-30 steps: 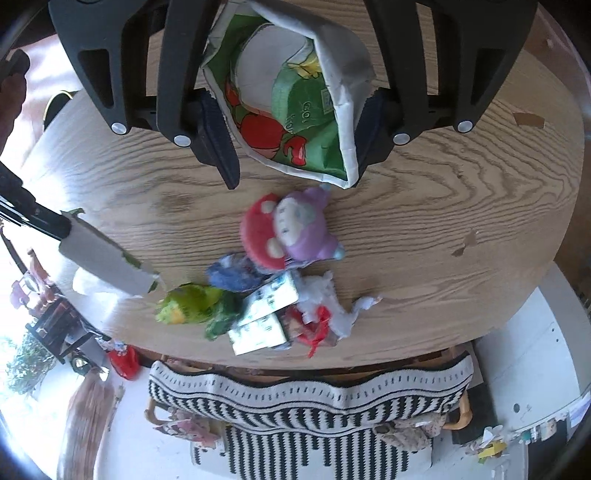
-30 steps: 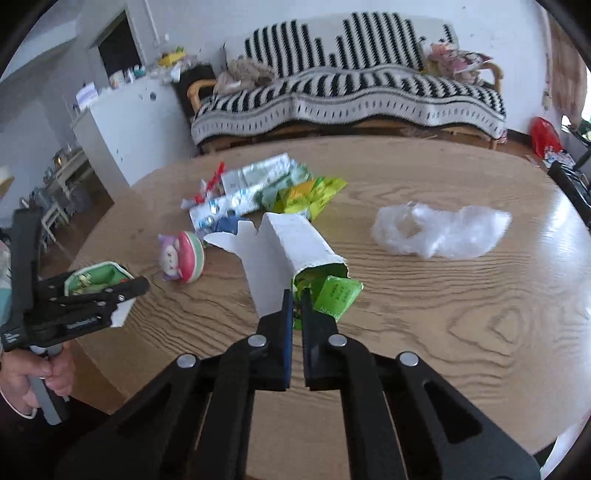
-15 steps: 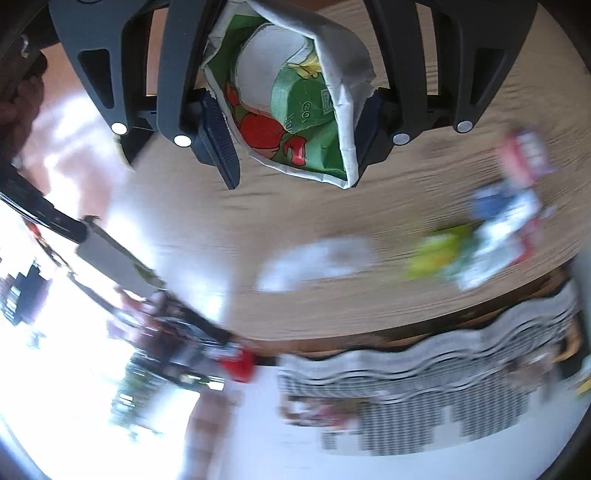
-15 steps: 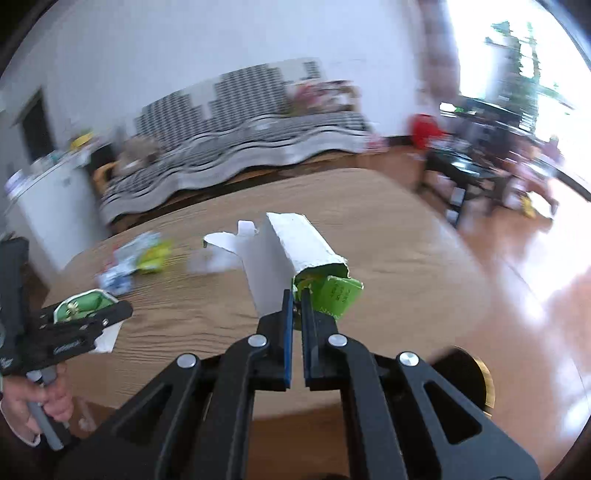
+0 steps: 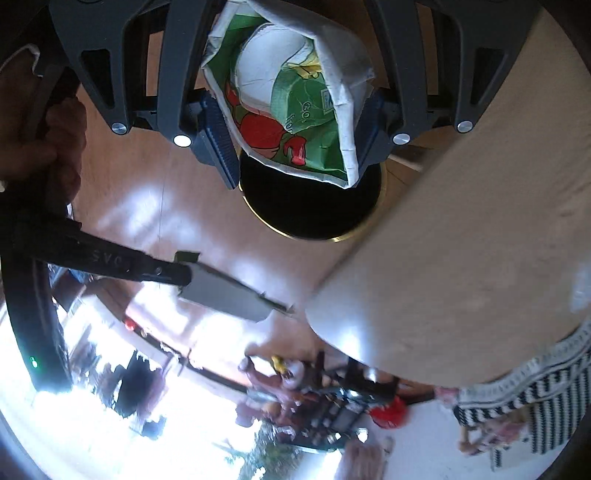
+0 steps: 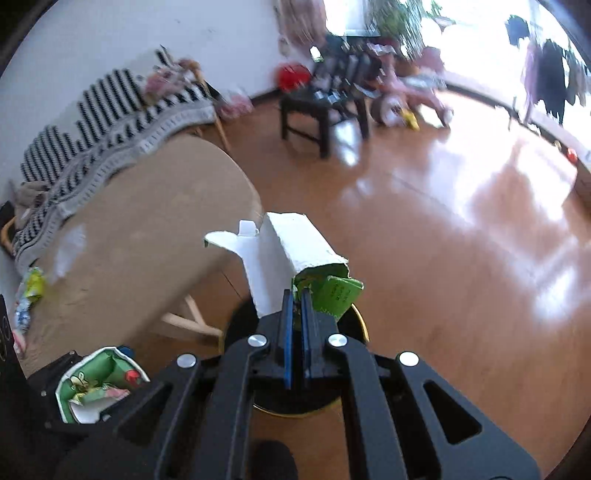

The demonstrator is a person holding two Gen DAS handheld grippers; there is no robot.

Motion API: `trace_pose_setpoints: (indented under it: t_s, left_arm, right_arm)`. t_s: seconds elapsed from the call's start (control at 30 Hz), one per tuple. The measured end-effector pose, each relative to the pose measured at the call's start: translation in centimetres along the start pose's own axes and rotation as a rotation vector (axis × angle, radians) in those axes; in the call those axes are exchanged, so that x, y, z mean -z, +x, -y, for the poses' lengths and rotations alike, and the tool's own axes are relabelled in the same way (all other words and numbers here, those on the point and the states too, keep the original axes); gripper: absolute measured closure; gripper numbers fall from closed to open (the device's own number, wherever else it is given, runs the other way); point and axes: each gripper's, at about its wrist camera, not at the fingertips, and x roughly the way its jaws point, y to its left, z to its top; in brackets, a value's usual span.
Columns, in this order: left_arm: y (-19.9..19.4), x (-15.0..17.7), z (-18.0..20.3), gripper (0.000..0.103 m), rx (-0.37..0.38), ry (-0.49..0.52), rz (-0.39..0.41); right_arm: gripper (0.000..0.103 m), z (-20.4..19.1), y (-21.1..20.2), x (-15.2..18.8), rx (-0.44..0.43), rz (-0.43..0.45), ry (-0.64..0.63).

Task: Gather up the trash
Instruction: 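Carry both items to the black bin and open both grippers over it, then grasp the pink-red toy with the left gripper while the right grasps the yellow-green snack bag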

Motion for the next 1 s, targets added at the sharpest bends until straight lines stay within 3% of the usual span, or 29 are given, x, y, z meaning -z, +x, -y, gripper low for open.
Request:
trace_pose_setpoints:
  t_s: [0.2,0.4,0.5,0.53,0.57,0.6,0.63,0.67,0.7,0.87,1.0]
  left_arm:
    - [5.9,-0.8,0.0,0.045,-0.008,0.038,-0.055]
    - [7.5,-1.4,0.1,0.043,-0.004,0.041,-0.061]
    - [7.3,-1.6,0.3,0.036,-0.006,0.037,-0.046]
    - [7.0,-1.5,0.4,0.029,0.001,0.037,-0.043]
    - [7.0,-1.6,0.4,0.02,0.008,0.04,-0.043]
    - [6.9,-1.7,0.5,0.018,0.021,0.043,-0.036]
    - [6.7,-1.6,0.6,0.016,0.025,0.043,-0.03]
    - [6.4,-1.6,0.8,0.014,0.024,0.043,-0.027]
    - [6.2,-1.6,0.8,0.013,0.026,0.045,-0.026]
    - [3.6,-1.7,0.8,0.011,0.05,0.024,-0.015]
    - [-1.8,-1.8,-1.7,0.009,0.002,-0.019,0.033]
  right_arm:
    - [0.098,0.9,4.1,0.3,-0.017,-0.136,0.049]
    - [0.098,0.6,5.5,-0.2,-0.02,-0.156,0.062]
    - [0.098,0.5,5.9,-0.6,-0.018,-0.151,0.076]
    - [0.098,0.7,5.9,-0.8,-0.02,-0.146,0.09]
    - [0.095,0.9,5.7,-1.0,-0.039,-0.14,0.104]
    - [0.09,1.3,5.3,-1.0,-0.054,-0.134,0.117]
    - [0.063,1.4,4.9,-1.1,-0.057,-0.122,0.126]
    - [0.022,1.5,4.4,-1.2,-0.056,-0.101,0.129]
    - [0.013,1.4,3.7,-1.3,-0.051,-0.065,0.129]
    - [0.012,0.0,1.3,-2.1,-0.086,-0.007,0.132]
    - [0.012,-4.4,-1.3,-2.9,-0.087,0.084,0.036]
